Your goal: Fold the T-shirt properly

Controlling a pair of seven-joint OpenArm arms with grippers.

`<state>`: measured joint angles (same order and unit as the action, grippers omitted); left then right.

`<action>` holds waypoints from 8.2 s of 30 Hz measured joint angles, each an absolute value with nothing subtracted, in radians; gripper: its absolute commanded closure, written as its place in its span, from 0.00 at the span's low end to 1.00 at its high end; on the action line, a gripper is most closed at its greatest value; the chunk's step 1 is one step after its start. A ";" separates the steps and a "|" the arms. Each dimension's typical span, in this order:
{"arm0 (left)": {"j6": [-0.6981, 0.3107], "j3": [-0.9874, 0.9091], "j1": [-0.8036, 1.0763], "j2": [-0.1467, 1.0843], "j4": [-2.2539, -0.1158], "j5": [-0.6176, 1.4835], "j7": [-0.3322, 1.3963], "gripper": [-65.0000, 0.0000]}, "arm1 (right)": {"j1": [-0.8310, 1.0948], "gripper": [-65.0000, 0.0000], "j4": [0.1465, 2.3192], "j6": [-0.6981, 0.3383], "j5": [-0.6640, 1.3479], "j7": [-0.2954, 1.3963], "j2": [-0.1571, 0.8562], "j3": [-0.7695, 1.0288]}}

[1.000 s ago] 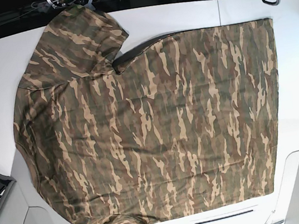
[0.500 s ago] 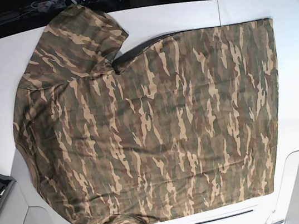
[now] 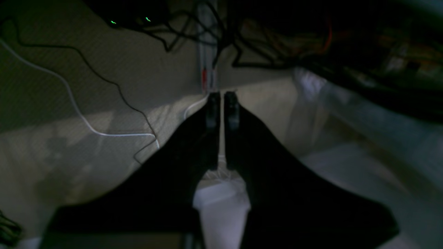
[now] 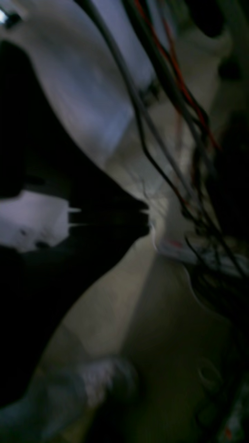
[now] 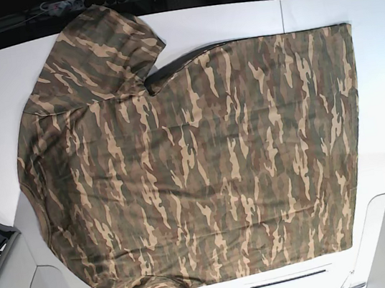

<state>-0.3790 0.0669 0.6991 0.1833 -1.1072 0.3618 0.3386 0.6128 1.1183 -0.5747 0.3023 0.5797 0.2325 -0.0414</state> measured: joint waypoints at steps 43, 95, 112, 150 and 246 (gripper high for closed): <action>-0.427 -0.495 1.016 0.231 -2.029 0.646 0.590 0.67 | 0.699 0.59 2.132 -0.381 0.601 0.859 0.332 0.437; -0.415 -0.499 0.509 0.523 -1.536 0.611 0.647 0.32 | 0.495 0.50 1.637 -0.540 0.801 0.832 0.208 0.345; -0.514 -0.672 0.515 0.561 -1.561 0.895 0.804 0.27 | 0.495 0.50 1.637 -0.540 0.802 0.842 0.208 0.345; -0.633 -0.587 0.503 0.467 -1.433 0.962 0.729 0.74 | 0.499 0.79 1.632 -0.575 0.905 0.977 0.141 0.344; -0.569 -0.440 -0.178 0.493 -1.187 0.678 0.649 0.54 | -0.421 0.39 1.134 -0.591 0.509 0.879 0.191 0.436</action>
